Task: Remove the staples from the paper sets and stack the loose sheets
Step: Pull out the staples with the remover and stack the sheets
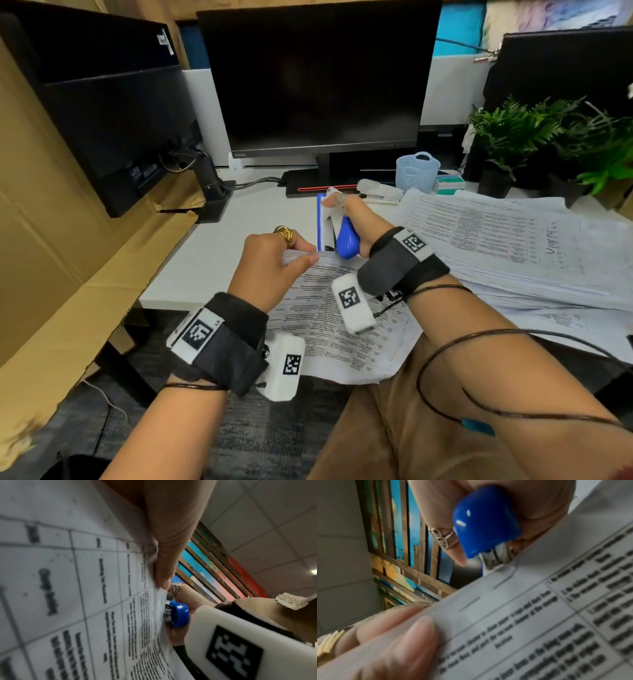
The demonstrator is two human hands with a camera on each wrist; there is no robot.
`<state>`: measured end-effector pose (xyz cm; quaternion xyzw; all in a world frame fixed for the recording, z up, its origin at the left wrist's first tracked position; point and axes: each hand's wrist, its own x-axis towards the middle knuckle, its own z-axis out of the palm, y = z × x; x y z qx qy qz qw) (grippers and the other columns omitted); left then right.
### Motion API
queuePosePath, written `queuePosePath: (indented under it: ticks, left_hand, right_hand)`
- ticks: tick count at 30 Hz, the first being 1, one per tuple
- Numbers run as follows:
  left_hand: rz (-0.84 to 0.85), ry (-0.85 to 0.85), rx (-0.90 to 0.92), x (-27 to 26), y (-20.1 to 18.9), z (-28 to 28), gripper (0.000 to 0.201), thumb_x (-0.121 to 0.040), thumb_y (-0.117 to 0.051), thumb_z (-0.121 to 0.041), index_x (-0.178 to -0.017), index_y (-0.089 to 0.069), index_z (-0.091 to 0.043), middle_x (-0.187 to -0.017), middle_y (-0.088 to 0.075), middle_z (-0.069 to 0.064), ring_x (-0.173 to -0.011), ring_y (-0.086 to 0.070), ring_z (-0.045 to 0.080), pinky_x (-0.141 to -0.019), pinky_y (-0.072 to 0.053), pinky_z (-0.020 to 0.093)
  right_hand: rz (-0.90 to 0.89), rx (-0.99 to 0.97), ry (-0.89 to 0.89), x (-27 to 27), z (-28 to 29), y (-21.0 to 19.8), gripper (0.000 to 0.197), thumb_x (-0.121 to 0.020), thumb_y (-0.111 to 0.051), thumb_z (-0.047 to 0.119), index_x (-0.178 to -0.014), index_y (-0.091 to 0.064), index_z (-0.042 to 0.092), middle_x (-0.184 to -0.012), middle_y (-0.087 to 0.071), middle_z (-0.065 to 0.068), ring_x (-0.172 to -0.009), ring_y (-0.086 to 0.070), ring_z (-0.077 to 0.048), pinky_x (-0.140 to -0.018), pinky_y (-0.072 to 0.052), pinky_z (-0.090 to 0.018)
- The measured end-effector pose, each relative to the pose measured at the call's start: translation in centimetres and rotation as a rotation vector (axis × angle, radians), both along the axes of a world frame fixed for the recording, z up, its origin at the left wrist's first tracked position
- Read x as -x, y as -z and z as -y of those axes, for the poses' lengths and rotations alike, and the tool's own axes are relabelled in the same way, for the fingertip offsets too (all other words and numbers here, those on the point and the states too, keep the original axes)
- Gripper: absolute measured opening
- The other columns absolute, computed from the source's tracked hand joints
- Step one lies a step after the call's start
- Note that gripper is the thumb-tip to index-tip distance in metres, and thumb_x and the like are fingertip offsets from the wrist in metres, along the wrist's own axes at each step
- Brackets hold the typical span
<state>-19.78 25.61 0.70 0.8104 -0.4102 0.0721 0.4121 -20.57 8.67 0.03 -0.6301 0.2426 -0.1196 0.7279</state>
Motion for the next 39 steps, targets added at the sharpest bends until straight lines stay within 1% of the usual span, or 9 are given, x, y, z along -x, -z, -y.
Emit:
queuePosePath:
  ticks: [5,8,13,16,23,29,33,37,39]
  left_hand:
    - [-0.045,-0.056,-0.013,-0.9,0.7,-0.7,0.005,-0.082,-0.070,-0.019,-0.086,-0.068,-0.017,-0.076,-0.056,-0.023,-0.071,-0.055,-0.006,-0.066,-0.041,0.000]
    - [-0.058,-0.066,-0.004,-1.0,0.9,-1.0,0.006,-0.082,-0.070,-0.021,-0.087,-0.067,-0.021,-0.079,-0.057,-0.023,-0.074,-0.056,-0.008,-0.068,-0.042,0.001]
    - [-0.044,-0.065,-0.016,-1.0,0.9,-1.0,0.018,-0.084,-0.068,-0.023,-0.102,-0.069,-0.023,-0.091,-0.058,-0.019,-0.078,-0.055,-0.004,-0.080,-0.041,0.006]
    - [-0.033,-0.068,0.011,-1.0,0.9,-1.3,0.017,-0.083,-0.069,-0.020,-0.100,-0.072,-0.018,-0.087,-0.060,-0.017,-0.073,-0.056,-0.006,-0.072,-0.040,-0.001]
    - [-0.081,-0.073,0.060,-1.0,0.6,-1.8,0.011,-0.082,-0.070,-0.018,-0.092,-0.073,-0.018,-0.083,-0.064,-0.014,-0.075,-0.060,-0.001,-0.073,-0.047,0.009]
    - [-0.066,-0.069,0.084,-0.6,0.2,-1.8,0.010,-0.082,-0.070,-0.017,-0.092,-0.073,-0.018,-0.082,-0.064,-0.012,-0.075,-0.061,0.001,-0.073,-0.048,0.011]
    - [-0.045,-0.078,0.106,-0.6,0.1,-1.9,0.010,-0.081,-0.070,-0.016,-0.091,-0.073,-0.017,-0.083,-0.066,-0.013,-0.077,-0.062,0.001,-0.075,-0.047,0.008]
    - [-0.036,-0.089,0.089,-0.8,0.1,-2.2,0.008,-0.081,-0.070,-0.017,-0.088,-0.073,-0.021,-0.080,-0.064,-0.016,-0.071,-0.059,-0.001,-0.066,-0.040,-0.001]
    - [-0.023,-0.097,0.057,-0.7,0.1,-2.2,0.007,-0.082,-0.070,-0.018,-0.088,-0.072,-0.022,-0.076,-0.061,-0.021,-0.059,-0.056,0.004,-0.059,-0.041,0.004]
  right_hand:
    - [-0.039,-0.009,0.016,-0.1,-1.3,0.1,0.033,-0.070,-0.063,0.026,-0.097,-0.059,0.008,-0.100,-0.060,-0.015,-0.089,-0.056,-0.032,-0.084,-0.046,-0.038]
    - [0.015,-0.036,0.026,0.5,-1.5,0.0,0.023,-0.082,-0.056,0.023,-0.100,-0.058,0.008,-0.095,-0.060,-0.016,-0.086,-0.056,-0.031,-0.078,-0.046,-0.034]
    - [0.064,-0.016,0.109,1.0,-1.5,-0.2,0.039,-0.092,-0.051,0.033,-0.115,-0.057,0.001,-0.094,-0.061,-0.020,-0.080,-0.058,-0.028,-0.076,-0.048,-0.034]
    - [0.087,-0.008,0.179,1.1,-1.7,0.0,0.058,-0.076,-0.056,0.049,-0.113,-0.058,0.004,-0.101,-0.055,-0.032,-0.084,-0.053,-0.029,-0.085,-0.049,-0.045]
    - [0.148,-0.012,0.286,2.3,-1.4,0.1,0.037,-0.074,-0.056,0.051,-0.086,-0.057,0.016,-0.091,-0.057,-0.016,-0.084,-0.054,-0.033,-0.089,-0.048,-0.047]
    - [0.209,-0.057,0.293,2.5,-2.0,-0.2,0.037,-0.067,-0.055,0.051,-0.086,-0.057,0.019,-0.091,-0.055,-0.014,-0.086,-0.053,-0.029,-0.095,-0.045,-0.054]
    - [0.238,-0.105,0.289,3.1,-2.4,-0.7,0.023,-0.084,-0.055,0.045,-0.087,-0.056,0.023,-0.091,-0.055,-0.011,-0.089,-0.054,-0.030,-0.095,-0.046,-0.048]
    - [0.351,-0.296,0.304,3.2,-1.3,-0.2,0.044,-0.082,-0.055,0.044,-0.118,-0.056,0.019,-0.104,-0.058,-0.016,-0.095,-0.062,-0.032,-0.080,-0.056,-0.042]
    - [0.333,-0.170,0.328,3.3,-1.3,-0.6,0.037,-0.074,-0.057,0.048,-0.101,-0.061,0.024,-0.104,-0.057,-0.012,-0.100,-0.059,-0.032,-0.092,-0.050,-0.050]
